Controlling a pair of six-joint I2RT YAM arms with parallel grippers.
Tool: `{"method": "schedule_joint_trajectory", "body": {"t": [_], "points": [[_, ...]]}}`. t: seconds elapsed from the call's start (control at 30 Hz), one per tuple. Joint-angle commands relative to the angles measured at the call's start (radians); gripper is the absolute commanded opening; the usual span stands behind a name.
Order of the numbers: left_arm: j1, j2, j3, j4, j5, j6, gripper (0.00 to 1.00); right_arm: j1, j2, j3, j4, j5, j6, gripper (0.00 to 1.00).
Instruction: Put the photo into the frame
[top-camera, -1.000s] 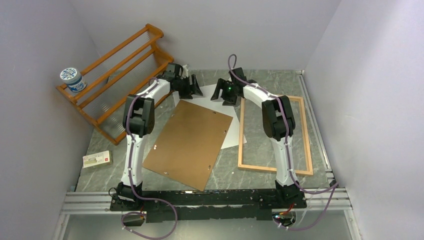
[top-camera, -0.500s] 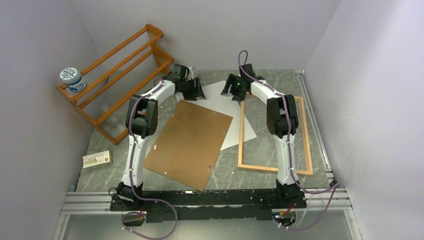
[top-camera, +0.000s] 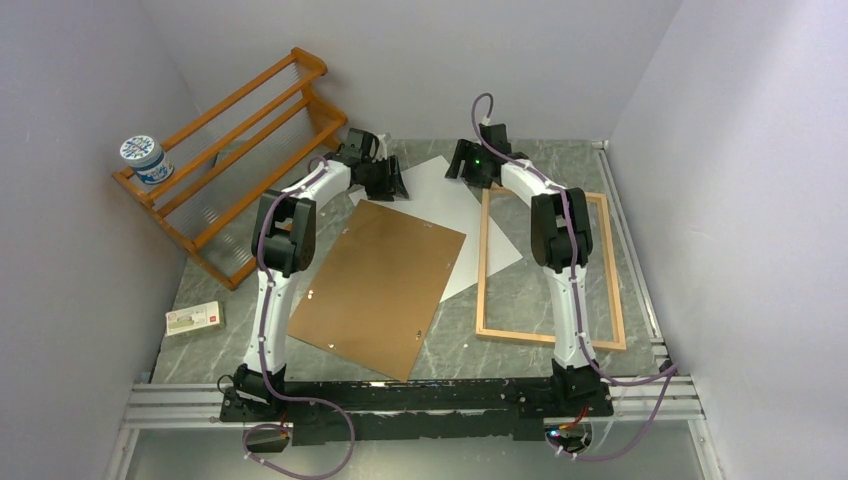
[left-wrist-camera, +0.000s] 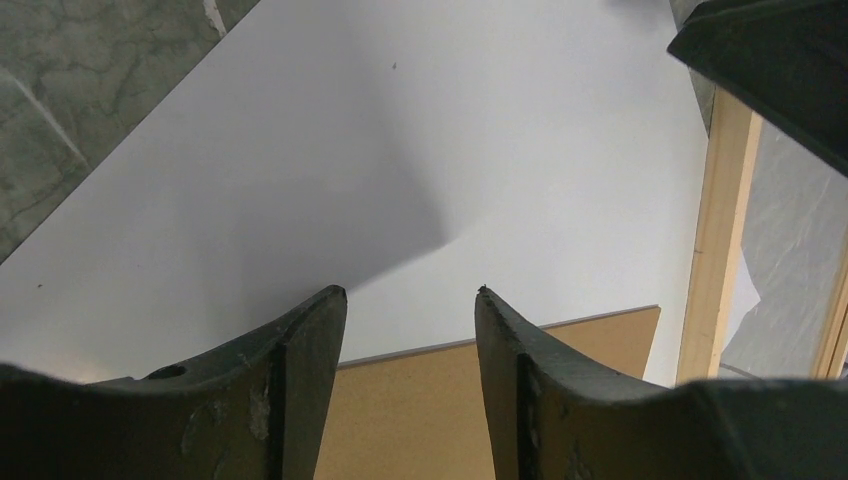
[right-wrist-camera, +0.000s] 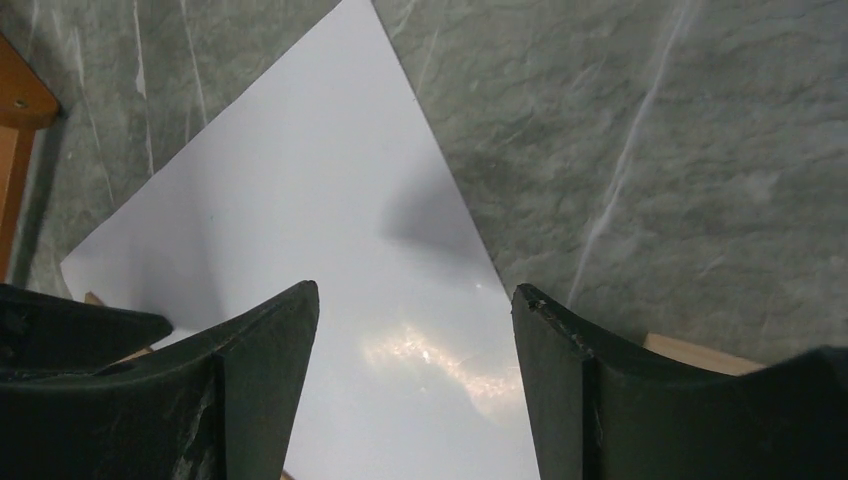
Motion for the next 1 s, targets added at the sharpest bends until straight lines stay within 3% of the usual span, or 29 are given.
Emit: {"method": "schedule_joint_trajectory", "body": {"t": [0.0,0.2,0.57,0.77,0.97], "points": [[0.003,0.044,-0.042,-0.13,-0.083,0.051,0.58,-0.016,-0.013,0.03,0.097,0.018,-0.029,0.75],[0.004,0.052,-0.02,-0.141,-0.084,0.049,0.58,-0.023,0.122,0.211,-0.08,-0.052,-0.058,0.74],[0.005,0.071,0.002,-0.146,-0.091,0.049,0.57,-0.023,0.196,0.221,-0.222,-0.274,-0.124,0.73],[0.005,0.101,0.055,-0.181,-0.12,0.045,0.57,-0.021,0.177,0.167,-0.352,-0.431,-0.238,0.73],[0.005,0.116,0.076,-0.204,-0.154,0.035,0.57,-0.023,0.161,0.137,-0.351,-0.585,-0.247,0.76]]}}
